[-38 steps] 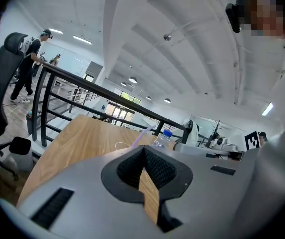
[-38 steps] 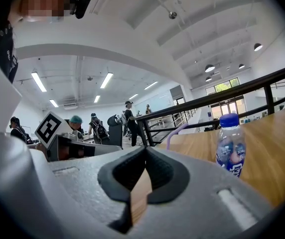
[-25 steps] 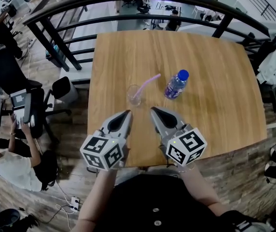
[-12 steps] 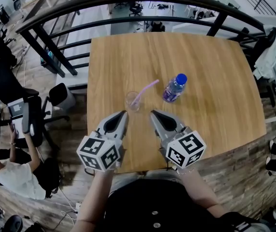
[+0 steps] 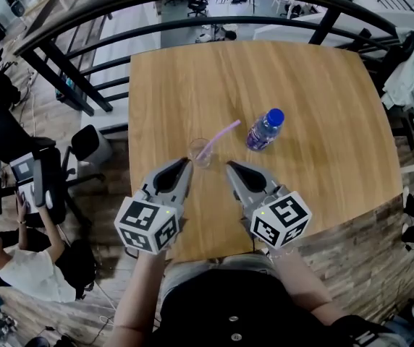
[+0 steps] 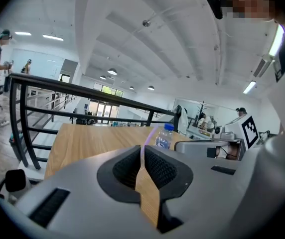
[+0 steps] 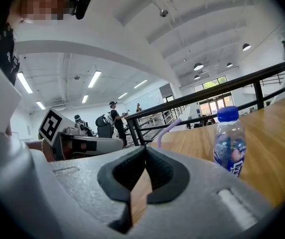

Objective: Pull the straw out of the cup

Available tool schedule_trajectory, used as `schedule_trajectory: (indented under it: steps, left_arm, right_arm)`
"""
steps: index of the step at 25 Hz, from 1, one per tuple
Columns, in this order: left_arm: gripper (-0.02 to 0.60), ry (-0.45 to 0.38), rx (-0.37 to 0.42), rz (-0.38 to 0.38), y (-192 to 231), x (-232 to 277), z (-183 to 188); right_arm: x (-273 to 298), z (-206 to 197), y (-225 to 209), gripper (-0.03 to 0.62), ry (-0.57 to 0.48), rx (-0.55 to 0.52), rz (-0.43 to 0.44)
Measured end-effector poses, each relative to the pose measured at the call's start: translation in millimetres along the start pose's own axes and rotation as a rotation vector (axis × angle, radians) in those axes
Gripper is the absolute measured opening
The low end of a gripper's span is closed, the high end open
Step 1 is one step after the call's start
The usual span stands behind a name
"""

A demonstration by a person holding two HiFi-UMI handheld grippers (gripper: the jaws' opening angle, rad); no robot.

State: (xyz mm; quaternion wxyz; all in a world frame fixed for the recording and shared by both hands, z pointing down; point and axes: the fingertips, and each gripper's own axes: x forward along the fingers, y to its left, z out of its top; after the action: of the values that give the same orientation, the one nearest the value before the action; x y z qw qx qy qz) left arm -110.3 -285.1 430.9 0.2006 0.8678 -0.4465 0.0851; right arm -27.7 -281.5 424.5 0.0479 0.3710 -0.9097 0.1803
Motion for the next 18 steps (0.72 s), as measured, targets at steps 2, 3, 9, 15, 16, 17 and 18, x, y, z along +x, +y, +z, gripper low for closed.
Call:
schedule_trajectory:
  steps: [2,3,9,15,16,17,18]
  left_arm:
    - [0.018,0.009,0.049,-0.003,1.6,6.3,3.3]
    - [0.018,0.013,0.07,-0.007,2.0,10.2,4.7]
    - [0.086,0.063,0.156,-0.062,1.4,37.0,7.8]
    - [0.166,0.144,0.222,-0.115,-0.8,64.6,3.1]
    - [0.167,0.164,0.237,-0.133,-2.8,69.4,1.6]
    - [0.167,0.187,0.248,-0.152,-4.9,73.8,-1.4]
    - [0.167,0.21,0.253,-0.17,-6.7,77.9,-5.1]
  right_arm:
    - [2.8,-0.4,-3.9,-0.002,0.0,0.004,-0.006]
    - [4.0,-0.7,-6.3,-0.002,-0.001,0.006,-0.009]
    - [10.2,-4.7,-24.2,-0.002,-0.002,0.02,-0.033]
    - [15.1,-9.7,-41.6,-0.002,0.008,0.052,-0.057]
    - [16.0,-10.3,-44.4,-0.002,0.012,0.059,-0.06]
    - [16.6,-11.4,-46.9,-0.002,0.015,0.066,-0.064]
    - [17.1,-12.8,-49.1,-0.002,0.019,0.073,-0.068]
